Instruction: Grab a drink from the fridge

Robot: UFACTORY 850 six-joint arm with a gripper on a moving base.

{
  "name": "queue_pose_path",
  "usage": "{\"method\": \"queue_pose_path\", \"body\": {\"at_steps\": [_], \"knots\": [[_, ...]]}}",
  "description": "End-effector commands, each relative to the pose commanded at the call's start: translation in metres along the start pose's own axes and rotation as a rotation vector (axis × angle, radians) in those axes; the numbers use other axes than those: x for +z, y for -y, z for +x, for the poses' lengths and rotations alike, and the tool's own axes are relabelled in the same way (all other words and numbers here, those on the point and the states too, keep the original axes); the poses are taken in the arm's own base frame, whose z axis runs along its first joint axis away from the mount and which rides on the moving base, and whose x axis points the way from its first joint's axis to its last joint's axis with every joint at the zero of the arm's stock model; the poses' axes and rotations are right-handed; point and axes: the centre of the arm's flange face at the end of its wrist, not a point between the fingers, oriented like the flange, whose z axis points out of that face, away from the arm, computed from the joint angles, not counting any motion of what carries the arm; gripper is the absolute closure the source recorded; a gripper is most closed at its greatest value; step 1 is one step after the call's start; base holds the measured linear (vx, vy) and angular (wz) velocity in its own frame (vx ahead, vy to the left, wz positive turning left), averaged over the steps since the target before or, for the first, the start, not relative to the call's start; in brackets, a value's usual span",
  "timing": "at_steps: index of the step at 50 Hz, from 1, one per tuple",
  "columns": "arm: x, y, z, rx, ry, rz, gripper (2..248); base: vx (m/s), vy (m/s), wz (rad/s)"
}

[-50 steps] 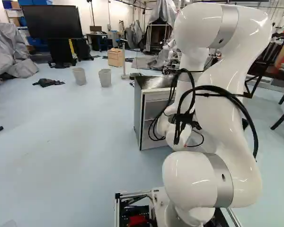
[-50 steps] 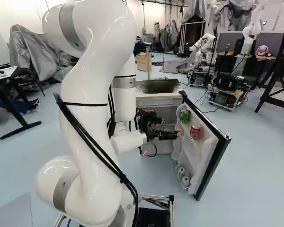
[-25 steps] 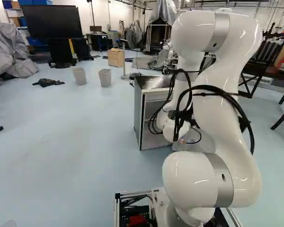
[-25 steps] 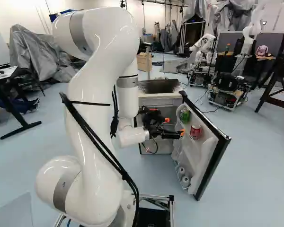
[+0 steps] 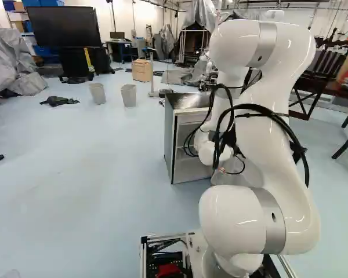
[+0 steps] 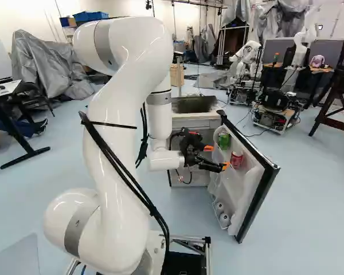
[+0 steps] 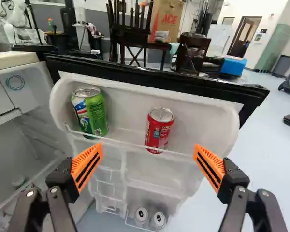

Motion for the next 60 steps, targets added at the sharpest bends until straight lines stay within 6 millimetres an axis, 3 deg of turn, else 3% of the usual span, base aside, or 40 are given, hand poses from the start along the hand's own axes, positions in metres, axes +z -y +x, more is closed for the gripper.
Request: {"method": "queue_pose_path", "body": {"at_steps": [15, 41, 60], "knots": [[0.011, 0.009, 0.012, 0.062, 0.048, -0.043, 3, 0.0, 0.0, 0.0], [0.038, 0.026, 0.012, 0.12, 0.122, -0.082, 3, 0.0, 0.0, 0.0], [0.04, 0.026, 0.02, 0.135, 0.114, -0.083, 3, 0.0, 0.0, 0.0]]}}
